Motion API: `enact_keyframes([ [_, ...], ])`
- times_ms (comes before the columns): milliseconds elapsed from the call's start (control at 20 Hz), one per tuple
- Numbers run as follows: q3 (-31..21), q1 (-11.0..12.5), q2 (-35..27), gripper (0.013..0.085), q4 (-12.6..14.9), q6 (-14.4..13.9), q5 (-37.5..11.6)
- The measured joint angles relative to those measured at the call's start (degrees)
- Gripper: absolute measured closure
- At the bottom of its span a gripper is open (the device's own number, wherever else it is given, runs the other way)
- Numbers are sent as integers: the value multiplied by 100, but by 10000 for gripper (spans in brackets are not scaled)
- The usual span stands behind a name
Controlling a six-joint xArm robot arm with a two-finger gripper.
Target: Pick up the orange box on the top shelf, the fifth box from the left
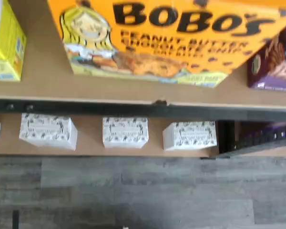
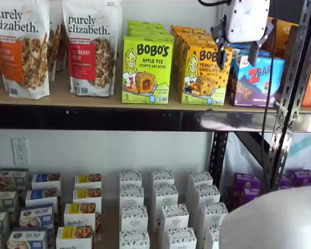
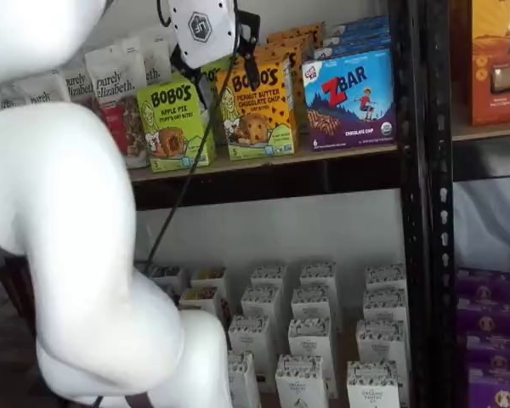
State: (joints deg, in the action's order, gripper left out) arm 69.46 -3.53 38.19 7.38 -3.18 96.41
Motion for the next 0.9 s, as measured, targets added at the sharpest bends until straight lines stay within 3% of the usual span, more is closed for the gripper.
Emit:
enact_keyframes([
  [400,462,-28,-622,130,-190,-85,-366],
  [550,516,47,-701,130,-477,-39,-574],
  [900,676,11,-921,130,-517,-79,-713],
])
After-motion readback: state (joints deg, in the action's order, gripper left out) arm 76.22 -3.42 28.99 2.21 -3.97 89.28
